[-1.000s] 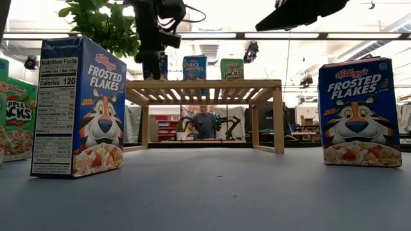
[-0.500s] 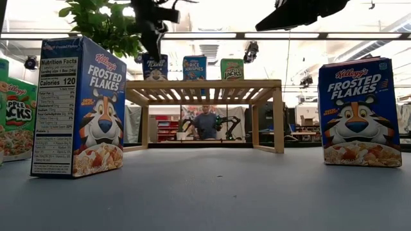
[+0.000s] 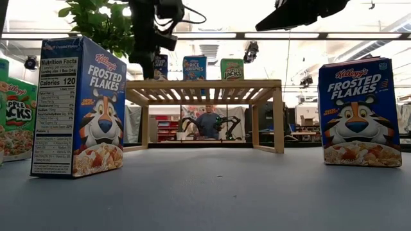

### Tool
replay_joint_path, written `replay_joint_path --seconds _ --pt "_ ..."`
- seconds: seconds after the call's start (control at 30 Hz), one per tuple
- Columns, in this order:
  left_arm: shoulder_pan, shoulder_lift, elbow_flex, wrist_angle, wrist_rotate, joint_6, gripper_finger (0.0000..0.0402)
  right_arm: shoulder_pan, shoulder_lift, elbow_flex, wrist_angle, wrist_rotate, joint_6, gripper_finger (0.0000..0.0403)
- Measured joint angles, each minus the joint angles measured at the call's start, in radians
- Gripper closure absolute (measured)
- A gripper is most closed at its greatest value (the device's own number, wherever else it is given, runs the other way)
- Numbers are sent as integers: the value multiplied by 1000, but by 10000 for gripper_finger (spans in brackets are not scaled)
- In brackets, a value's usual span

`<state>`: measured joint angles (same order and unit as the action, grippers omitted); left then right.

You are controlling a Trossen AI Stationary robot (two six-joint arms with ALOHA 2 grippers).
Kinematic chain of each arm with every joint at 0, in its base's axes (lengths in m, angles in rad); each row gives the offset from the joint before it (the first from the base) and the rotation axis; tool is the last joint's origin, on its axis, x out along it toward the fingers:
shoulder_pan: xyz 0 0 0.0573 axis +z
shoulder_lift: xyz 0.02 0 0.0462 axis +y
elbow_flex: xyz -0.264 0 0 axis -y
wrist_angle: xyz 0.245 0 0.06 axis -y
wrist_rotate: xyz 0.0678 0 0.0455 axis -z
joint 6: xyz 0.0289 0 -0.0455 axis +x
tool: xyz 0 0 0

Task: Stack cereal on shelf
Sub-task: Put the top blue cereal box on the shelf

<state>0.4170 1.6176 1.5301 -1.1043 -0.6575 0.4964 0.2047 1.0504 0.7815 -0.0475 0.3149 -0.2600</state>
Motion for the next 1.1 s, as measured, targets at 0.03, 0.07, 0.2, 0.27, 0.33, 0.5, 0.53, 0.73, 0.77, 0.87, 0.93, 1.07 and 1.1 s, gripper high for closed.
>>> replay_joint_path --seconds 0.03,0.07,0.2,0.27,0.33,0.5,0.53,0.73,0.77,0.87,0.93,1.07,1.1 --pt "6 0 -2 11 0 12 402 0 0 0 0 0 0 390" --pt "12 0 -3 20 0 23 402 0 0 0 0 0 -1 390" --pt "32 0 -8 24 0 52 402 0 0 0 0 0 -2 390" --pt "38 0 -8 28 1 53 402 0 0 0 0 0 -2 390" --pt "40 0 -8 45 2 53 402 0 0 0 0 0 -3 390" --pt "43 0 -8 113 6 54 402 0 0 0 0 0 -4 390" --pt "44 0 -8 119 7 53 402 0 0 0 0 0 -4 390" --pt "46 0 -8 121 6 41 402 0 0 0 0 0 -5 390" --pt "48 0 -8 124 7 41 402 0 0 0 0 0 -5 390" --pt "56 0 -8 138 7 30 402 0 0 0 0 0 -5 390" --pt "64 0 -8 146 7 16 402 0 0 0 0 0 -5 390" --pt "73 0 -8 147 11 -2 402 0 0 0 0 0 -5 390" --pt "74 0 -8 147 12 -5 402 0 0 0 0 0 -5 390"
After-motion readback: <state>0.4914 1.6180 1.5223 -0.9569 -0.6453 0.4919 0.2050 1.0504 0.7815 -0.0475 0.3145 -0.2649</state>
